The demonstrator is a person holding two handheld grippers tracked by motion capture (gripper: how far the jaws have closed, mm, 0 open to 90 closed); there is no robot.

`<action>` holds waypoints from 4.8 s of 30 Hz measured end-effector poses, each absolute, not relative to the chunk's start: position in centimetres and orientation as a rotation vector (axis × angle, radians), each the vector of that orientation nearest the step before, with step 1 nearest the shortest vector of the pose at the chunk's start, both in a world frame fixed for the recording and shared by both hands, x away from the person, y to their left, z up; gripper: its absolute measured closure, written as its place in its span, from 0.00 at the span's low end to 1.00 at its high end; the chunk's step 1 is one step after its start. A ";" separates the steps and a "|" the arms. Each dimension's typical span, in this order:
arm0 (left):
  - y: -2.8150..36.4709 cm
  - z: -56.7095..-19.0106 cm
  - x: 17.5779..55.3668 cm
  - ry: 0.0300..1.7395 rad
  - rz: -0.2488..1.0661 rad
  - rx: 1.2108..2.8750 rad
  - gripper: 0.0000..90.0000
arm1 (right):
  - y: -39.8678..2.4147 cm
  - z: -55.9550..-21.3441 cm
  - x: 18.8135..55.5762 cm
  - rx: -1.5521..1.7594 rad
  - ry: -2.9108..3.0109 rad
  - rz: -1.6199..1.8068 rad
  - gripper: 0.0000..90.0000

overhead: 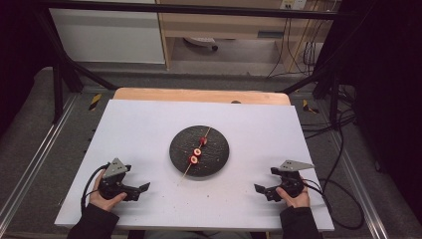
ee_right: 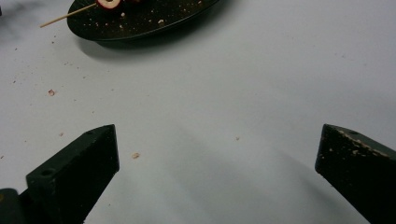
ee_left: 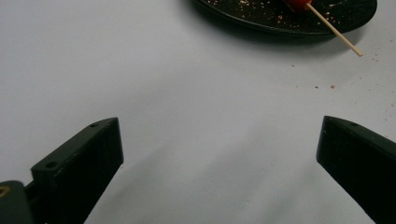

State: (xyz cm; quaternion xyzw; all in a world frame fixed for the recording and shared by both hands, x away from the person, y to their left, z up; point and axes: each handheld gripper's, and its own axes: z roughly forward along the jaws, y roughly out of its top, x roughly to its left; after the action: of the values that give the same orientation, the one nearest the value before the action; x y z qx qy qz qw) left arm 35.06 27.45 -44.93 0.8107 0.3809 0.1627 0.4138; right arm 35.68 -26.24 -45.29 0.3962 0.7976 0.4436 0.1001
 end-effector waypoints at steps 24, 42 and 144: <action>26.7 -44.0 35.0 0.941 0.424 2.032 0.00 | -26.3 -45.2 35.7 1.152 2.342 1.320 0.01; 25.3 -42.0 35.5 0.979 0.453 2.009 0.01 | -26.3 -45.2 35.8 1.163 2.336 1.300 0.01; 18.7 -41.9 34.1 0.899 0.394 1.894 0.98 | -23.3 -44.1 36.1 1.217 2.298 1.360 0.01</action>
State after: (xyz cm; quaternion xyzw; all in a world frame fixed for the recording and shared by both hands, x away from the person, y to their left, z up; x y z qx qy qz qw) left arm 34.14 18.67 -41.87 0.7774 0.3689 0.1615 0.4832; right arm 36.06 -23.34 -44.12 0.4125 0.7789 0.4609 0.1036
